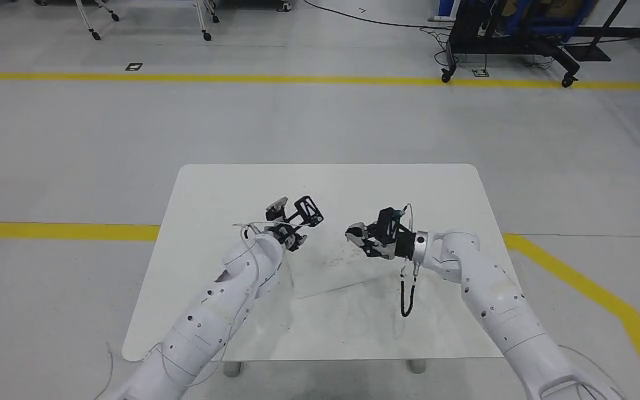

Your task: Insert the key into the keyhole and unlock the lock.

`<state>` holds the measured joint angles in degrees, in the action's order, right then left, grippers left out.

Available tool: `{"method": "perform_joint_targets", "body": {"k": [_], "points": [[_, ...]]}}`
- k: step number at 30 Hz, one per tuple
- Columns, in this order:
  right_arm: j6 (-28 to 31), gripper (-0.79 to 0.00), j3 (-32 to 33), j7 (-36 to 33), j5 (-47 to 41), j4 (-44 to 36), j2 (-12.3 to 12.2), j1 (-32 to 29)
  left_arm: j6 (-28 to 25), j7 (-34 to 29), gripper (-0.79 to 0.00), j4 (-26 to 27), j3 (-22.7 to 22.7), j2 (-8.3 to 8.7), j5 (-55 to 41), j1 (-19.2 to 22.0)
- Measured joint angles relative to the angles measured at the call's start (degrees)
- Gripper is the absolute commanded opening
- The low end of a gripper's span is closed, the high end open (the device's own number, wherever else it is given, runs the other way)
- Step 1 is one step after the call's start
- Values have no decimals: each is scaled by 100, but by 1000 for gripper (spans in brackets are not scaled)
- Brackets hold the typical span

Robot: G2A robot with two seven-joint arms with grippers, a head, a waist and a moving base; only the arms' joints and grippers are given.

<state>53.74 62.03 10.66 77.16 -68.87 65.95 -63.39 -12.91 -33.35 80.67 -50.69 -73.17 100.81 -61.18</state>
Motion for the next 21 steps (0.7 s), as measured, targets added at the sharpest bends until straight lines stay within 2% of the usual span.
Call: {"method": "perform_joint_targets", "body": {"k": [3, 5, 7, 9, 11, 14, 16, 21], "points": [[-20, -785, 9, 40, -54, 20, 8, -20, 186, 159, 0, 136, -127, 15, 61, -78], [30, -785, 42, 155, -443, 151, 31, -18, 656, 649, 0, 408, -469, 69, -147, -382], [185, -785, 81, 320, -940, 325, 55, 15, 786, 1156, 0, 587, -858, 140, -547, -693], [388, -785, 128, 557, -1482, 540, 74, 47, 373, 1811, 0, 685, -1370, 232, -1241, -1019], [436, -785, 95, 757, -1988, 654, 79, 18, -367, 2412, 0, 668, -1865, 326, -1924, -1260], [427, -785, 5, 855, -2815, 731, 35, -32, -1272, 2898, 0, 656, -2315, 418, -2369, -1447], [426, -785, -21, 825, -3179, 730, 22, -38, -1385, 2929, 0, 656, -2346, 424, -2376, -1459], [426, -785, -18, 819, -3040, 727, 24, -36, -1325, 2909, 0, 657, -2320, 421, -2359, -1452]]}}
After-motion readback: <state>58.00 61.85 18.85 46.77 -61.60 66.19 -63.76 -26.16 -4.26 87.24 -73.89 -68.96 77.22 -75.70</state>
